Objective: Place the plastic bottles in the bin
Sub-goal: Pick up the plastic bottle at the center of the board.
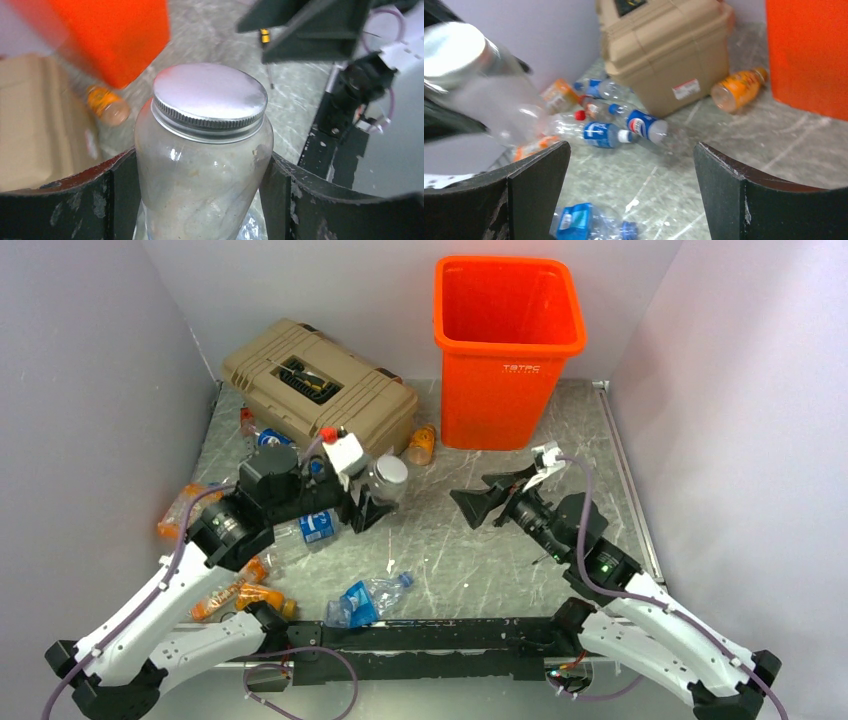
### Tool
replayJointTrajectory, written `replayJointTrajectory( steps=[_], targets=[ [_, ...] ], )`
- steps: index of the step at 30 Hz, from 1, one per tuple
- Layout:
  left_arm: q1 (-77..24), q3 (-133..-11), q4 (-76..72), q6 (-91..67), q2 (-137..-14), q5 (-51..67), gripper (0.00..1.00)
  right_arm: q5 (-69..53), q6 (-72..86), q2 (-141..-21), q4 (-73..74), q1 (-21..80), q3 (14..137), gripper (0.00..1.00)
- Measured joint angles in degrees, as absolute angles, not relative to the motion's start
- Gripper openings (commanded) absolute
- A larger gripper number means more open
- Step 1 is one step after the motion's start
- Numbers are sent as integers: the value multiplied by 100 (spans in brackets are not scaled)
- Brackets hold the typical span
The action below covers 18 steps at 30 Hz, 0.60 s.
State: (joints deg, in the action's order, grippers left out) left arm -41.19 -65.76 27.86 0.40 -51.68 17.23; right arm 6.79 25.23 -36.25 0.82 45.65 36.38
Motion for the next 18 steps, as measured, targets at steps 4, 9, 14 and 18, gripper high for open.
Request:
replayJointTrajectory(
  steps=[4,9,14,18],
  targets=[
    [-4167,-5374,1702,364,-4665,2617,56,64,2484,-3555,-47,4560,3970,97],
    [-3909,-4097,600,333,-4154,3317,50,-591,2508,-3568,-180,4556,4160,97],
    [-3732,-4012,58,242,-3940,3551,50,-1179,2576,-3710,-360,4556,4217,95],
    [-3732,-4012,-130,233,-3833,3616,51,-1269,2615,-3970,-325,4558,4379,90]
  ],
)
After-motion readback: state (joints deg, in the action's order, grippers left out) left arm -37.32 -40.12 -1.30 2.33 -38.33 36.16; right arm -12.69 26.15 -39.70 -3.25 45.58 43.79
